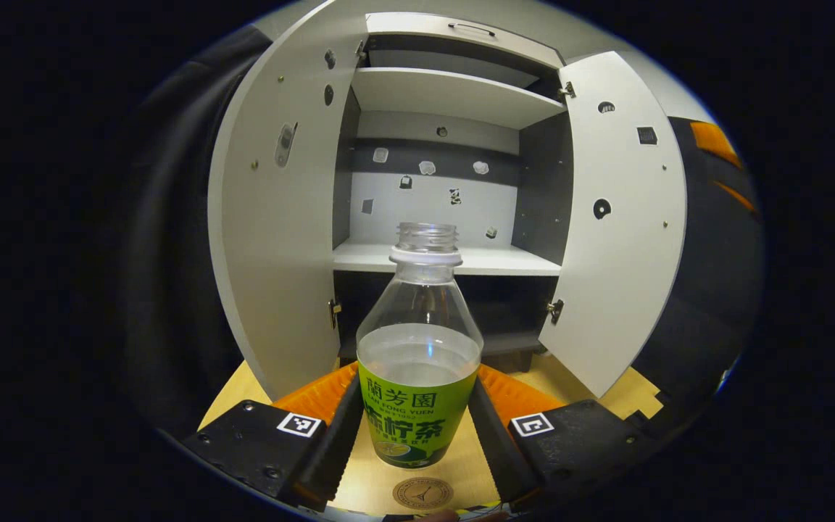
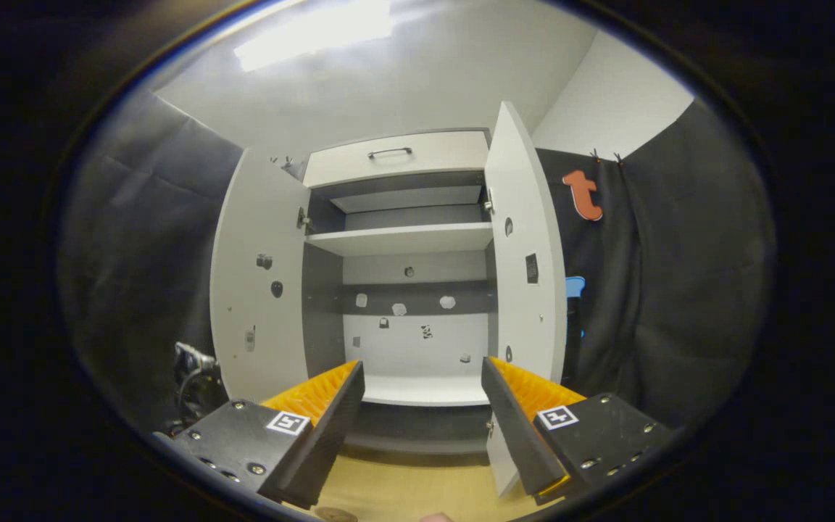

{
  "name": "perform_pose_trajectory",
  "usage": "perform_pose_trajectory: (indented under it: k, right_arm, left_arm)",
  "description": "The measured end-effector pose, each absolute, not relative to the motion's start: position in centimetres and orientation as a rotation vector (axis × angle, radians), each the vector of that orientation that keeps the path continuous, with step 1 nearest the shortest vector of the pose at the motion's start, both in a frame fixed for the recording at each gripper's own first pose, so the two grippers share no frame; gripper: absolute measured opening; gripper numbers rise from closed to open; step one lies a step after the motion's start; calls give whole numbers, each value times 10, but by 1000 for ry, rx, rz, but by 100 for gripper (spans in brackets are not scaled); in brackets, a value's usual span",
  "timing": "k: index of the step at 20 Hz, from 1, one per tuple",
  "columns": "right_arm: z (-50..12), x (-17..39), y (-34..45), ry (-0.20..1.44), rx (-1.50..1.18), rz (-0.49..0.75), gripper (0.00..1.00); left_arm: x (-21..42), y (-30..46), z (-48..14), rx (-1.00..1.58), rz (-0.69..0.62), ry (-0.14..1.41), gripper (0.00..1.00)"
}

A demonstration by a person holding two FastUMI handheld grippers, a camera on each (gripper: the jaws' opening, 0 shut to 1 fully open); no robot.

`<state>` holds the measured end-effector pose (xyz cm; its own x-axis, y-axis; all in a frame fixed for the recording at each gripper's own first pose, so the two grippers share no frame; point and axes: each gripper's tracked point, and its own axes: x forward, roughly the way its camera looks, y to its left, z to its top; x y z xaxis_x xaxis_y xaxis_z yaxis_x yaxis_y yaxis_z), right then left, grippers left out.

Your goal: Grasp the bottle in the cabinet with the left hand and place it on the coaster, then close the right door with the right hand and the left door with the left hand.

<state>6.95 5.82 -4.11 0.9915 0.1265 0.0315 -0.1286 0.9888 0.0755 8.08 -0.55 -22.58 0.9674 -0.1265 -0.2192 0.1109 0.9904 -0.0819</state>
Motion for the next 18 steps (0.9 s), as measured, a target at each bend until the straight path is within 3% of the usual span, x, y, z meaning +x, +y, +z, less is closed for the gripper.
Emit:
perform_pose_trajectory:
  k: [2, 5, 6, 7, 9, 18]
  right_arm:
    - [-43, 76, 55, -25, 89, 117, 93]
    - [-52, 88, 49, -4, 89, 86, 93]
    - [-55, 93, 47, 6, 88, 74, 98]
    - [-59, 97, 46, 14, 87, 65, 93]
    - [-64, 103, 45, 21, 95, 47, 98]
    - [-99, 117, 38, 83, 110, -2, 98]
  left_arm:
    - [76, -6, -250, -68, -121, 196, 81]
    - [68, -13, -304, -39, -156, 227, 80]
    - [64, -17, -323, -32, -174, 250, 81]
    - [60, -20, -340, -33, -193, 269, 81]
    - [56, -28, -363, -23, -238, 268, 81]
    - [41, -48, -420, -51, -356, 324, 81]
